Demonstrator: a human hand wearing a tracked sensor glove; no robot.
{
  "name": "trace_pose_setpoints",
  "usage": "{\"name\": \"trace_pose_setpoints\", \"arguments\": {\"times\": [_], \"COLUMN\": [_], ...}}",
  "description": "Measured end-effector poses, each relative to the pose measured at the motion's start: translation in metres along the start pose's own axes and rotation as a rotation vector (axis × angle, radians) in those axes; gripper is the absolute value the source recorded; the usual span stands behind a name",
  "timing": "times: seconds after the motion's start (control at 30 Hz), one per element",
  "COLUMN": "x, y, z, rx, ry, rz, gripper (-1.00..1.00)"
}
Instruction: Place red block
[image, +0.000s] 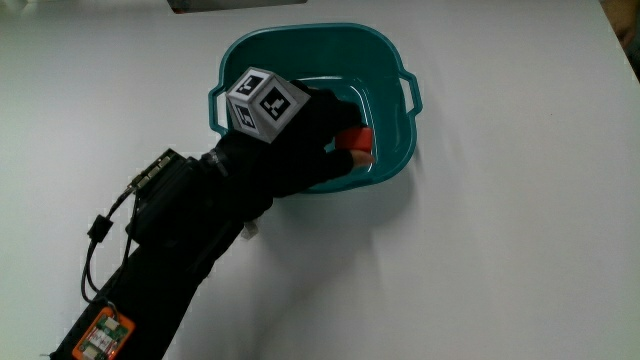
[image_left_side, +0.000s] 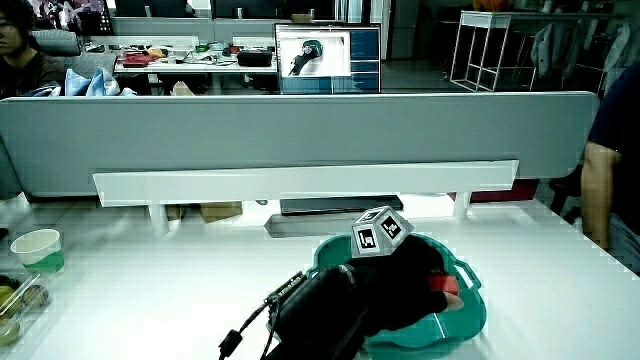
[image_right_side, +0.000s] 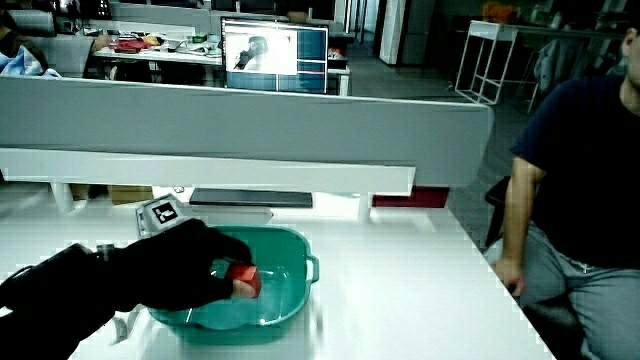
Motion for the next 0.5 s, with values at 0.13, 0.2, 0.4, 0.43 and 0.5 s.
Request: {"name": "trace_pose_setpoints", "arguments": {"times": [0.13, 0.2, 0.4, 0.43, 0.5], "x": [-0.012, -0.021, -0.045, -0.047, -0.050], "y": [0.006, 0.008, 0.017, 0.018, 0.020], "z": [0.004, 0.004, 0.001, 0.001, -0.001], "rx": [0.015, 0.011, 0.020, 0.025, 0.014], "ry": [0.003, -0.005, 0.001, 0.008, 0.024], "rz": [0.048, 0.079, 0.176, 0.180, 0.223], "gripper": [0.00, 0.00, 0.00, 0.00, 0.00]}}
